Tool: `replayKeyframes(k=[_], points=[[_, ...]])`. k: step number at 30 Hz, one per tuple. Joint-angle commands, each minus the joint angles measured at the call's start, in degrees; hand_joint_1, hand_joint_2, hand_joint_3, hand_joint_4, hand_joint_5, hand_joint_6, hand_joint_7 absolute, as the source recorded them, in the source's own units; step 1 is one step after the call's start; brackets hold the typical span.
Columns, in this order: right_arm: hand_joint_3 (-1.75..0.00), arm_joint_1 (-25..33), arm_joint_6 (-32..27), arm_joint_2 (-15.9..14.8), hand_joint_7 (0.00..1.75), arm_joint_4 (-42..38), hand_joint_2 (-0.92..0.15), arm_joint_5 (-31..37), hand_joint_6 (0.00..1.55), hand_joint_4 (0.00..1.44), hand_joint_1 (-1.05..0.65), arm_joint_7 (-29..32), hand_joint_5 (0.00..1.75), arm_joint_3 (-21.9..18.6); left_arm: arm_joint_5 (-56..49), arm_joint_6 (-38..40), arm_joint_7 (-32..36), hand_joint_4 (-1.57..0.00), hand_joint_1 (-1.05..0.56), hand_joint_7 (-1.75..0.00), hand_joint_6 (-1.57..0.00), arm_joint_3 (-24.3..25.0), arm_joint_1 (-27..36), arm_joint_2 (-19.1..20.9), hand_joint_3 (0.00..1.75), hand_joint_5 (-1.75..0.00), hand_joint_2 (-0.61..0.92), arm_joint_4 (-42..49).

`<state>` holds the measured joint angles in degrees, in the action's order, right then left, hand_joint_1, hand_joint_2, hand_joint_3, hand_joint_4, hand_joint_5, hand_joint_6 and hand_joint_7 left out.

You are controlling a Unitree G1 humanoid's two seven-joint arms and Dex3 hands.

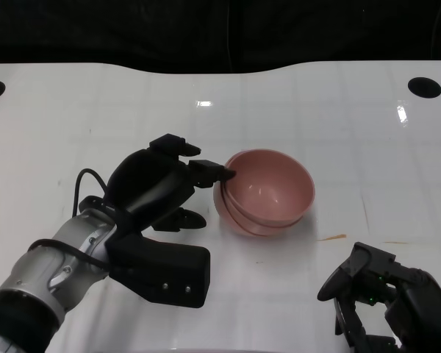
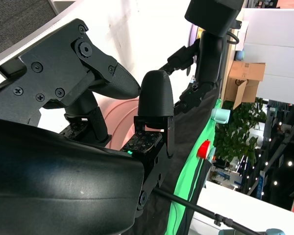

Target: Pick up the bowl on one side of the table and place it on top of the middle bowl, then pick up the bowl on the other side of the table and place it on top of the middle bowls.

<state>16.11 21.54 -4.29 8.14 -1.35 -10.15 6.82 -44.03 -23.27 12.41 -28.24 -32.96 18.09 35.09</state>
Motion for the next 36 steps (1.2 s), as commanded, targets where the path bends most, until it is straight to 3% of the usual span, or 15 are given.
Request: replayKeyframes(k=[1, 14, 36], points=[[-1.26, 0.4, -0.6, 0.0, 1.37, 0.7, -0.47, -0.4, 0.76, 0.77, -0.16, 0.3, 1.70, -0.6, 0.5, 0.1, -1.3, -0.17, -0.39, -0.09, -0.71, 0.5, -1.2, 0.9, 0.04, -0.64, 0.92, 0.6], [-1.27, 0.4, -0.4, -0.1, 1.37, 0.8, -0.47, 0.0, 0.76, 0.77, -0.16, 0.5, 1.71, -0.5, -1.5, 3.1, -2.3, -0.12, -0.39, 0.00, -0.59, -0.3, -1.0, 1.1, 0.04, -0.62, 0.92, -1.0], [-1.24, 0.6, -0.1, -0.2, 1.36, 0.6, -0.49, -0.6, 0.75, 0.76, -0.17, 0.1, 1.71, -0.6, -3.8, 8.8, -5.5, -0.09, -0.41, 0.00, -0.53, -1.1, -0.6, 1.2, 0.02, -0.63, 0.91, -3.5]])
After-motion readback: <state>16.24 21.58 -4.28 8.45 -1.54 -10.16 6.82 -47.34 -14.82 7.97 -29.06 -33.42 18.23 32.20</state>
